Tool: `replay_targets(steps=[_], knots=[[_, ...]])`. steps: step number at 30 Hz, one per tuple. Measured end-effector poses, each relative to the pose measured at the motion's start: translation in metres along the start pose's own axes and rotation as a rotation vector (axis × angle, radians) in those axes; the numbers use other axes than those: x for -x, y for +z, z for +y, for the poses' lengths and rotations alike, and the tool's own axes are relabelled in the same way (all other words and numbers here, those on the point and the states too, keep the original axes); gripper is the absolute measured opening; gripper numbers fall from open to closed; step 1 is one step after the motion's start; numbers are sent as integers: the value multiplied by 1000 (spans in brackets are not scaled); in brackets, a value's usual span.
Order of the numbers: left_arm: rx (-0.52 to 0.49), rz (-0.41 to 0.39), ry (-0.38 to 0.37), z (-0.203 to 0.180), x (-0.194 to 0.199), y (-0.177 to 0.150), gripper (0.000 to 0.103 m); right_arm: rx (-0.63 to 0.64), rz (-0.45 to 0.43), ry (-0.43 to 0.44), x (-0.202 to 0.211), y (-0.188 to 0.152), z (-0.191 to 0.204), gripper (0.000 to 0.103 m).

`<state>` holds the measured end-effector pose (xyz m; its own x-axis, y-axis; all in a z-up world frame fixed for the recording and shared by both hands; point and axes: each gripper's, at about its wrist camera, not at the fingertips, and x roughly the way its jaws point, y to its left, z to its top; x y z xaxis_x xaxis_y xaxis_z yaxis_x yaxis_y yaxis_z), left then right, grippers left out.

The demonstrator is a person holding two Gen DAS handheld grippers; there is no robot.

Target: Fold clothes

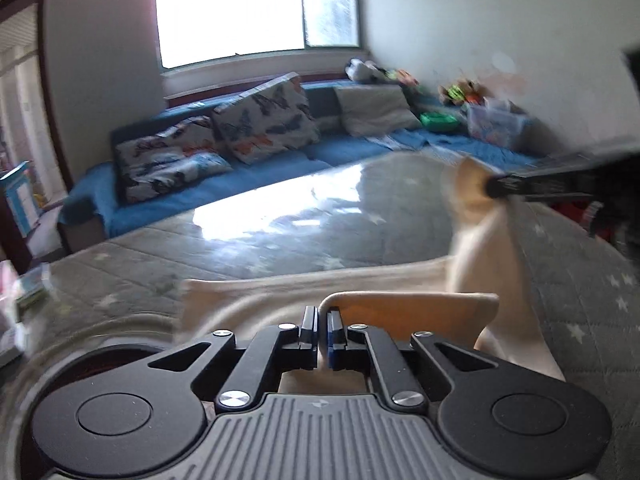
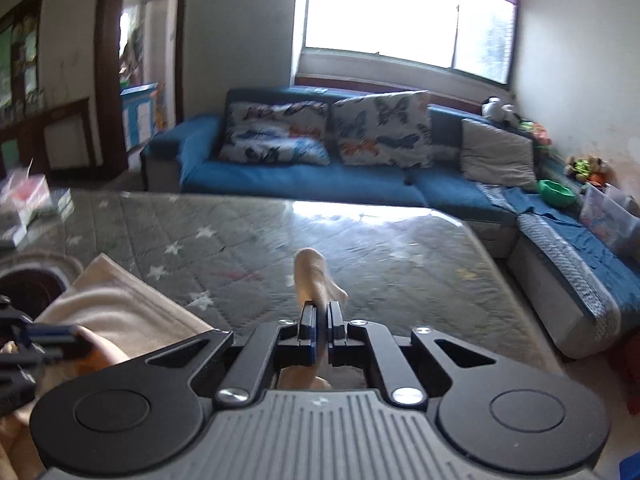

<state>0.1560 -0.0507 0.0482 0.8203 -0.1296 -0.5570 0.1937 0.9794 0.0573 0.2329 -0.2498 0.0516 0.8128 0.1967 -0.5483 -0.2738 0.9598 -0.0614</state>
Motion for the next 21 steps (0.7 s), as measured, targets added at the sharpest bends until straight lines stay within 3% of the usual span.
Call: replay_targets(steps=[7,12,16,21], knots=[[230,-114,152,66,91,-19,4,-154,-86,-113,86,-40,-57,4],[407,-139,261,119,160,-63,4,-231,-46,-195,110,-82,-85,4],[491,-67,321,148,184,-105,4,-292,-14,-261,129,-116,-107,4],[485,5,337,147,197,-140,5,-332,10,-316,145,-142,-121,6]])
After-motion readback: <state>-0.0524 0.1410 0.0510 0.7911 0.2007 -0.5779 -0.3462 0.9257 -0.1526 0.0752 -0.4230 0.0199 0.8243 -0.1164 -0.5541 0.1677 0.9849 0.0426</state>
